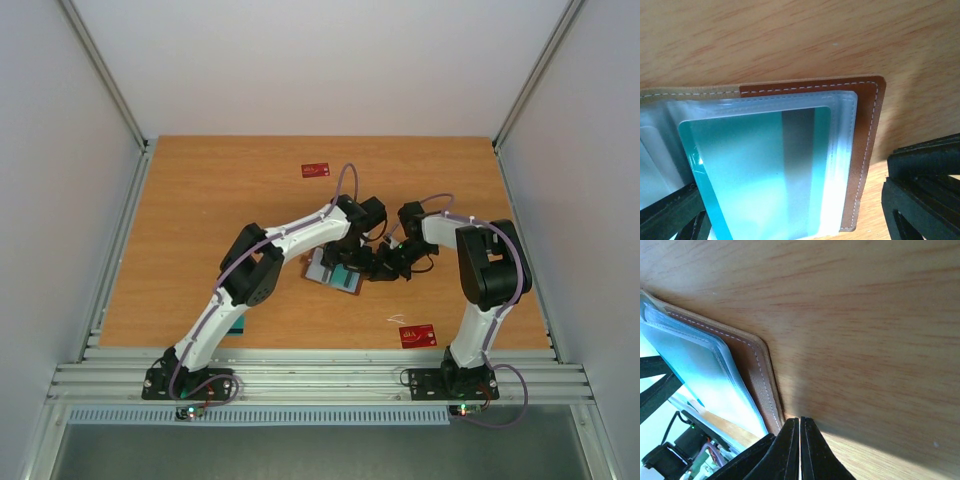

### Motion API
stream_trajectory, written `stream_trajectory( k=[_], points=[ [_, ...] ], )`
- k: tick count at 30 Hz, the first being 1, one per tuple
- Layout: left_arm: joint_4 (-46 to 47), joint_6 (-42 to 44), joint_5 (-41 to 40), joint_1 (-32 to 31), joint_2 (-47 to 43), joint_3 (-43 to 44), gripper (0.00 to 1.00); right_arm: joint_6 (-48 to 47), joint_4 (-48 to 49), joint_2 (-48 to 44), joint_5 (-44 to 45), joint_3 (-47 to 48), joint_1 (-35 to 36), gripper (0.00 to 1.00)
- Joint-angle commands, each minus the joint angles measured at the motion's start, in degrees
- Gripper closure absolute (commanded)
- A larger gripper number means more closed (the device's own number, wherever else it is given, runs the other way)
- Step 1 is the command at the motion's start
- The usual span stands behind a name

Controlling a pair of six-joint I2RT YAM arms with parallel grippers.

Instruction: Put the credit cards into the card holder

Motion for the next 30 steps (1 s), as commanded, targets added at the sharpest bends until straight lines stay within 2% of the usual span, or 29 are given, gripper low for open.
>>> stream_trajectory(
  k=[1,6,12,19,24,30],
  points=[
    [0.9,-5.4,-0.4,-2.0,1.9,0.0,0.09,1.2,3.6,-1.6,-2.8,-0.6,0.5,0.95],
    [1.8,-8.7,-0.9,-1.9,0.7,0.5,0.09,3.8,5.8,-2.2,-4.9,-1.8,0.5,0.95],
    [3.2,-8.4,-1.4,-1.8,-4.2,-0.6,0.05,2.8,3.0,-4.8,-3.4,-1.8,0.2,0.95],
    [6.6,-5.8,-3.1,-1.2,-15.7,-9.5,0.01,2.6,1.1,-7.6,-2.0,-2.4,-0.3,0.92],
    [2.6,2.9,-7.3,0.7,-22.4,-13.5,0.02,4.2,0.0,-8.3,-1.5,-1.0,-0.3,0.92],
    [4.6,17.7,-6.0,8.2,-27.7,-26.2,0.14,7.5,-3.3,-9.0,0.3,2.5,-0.3,0.91]
  ],
)
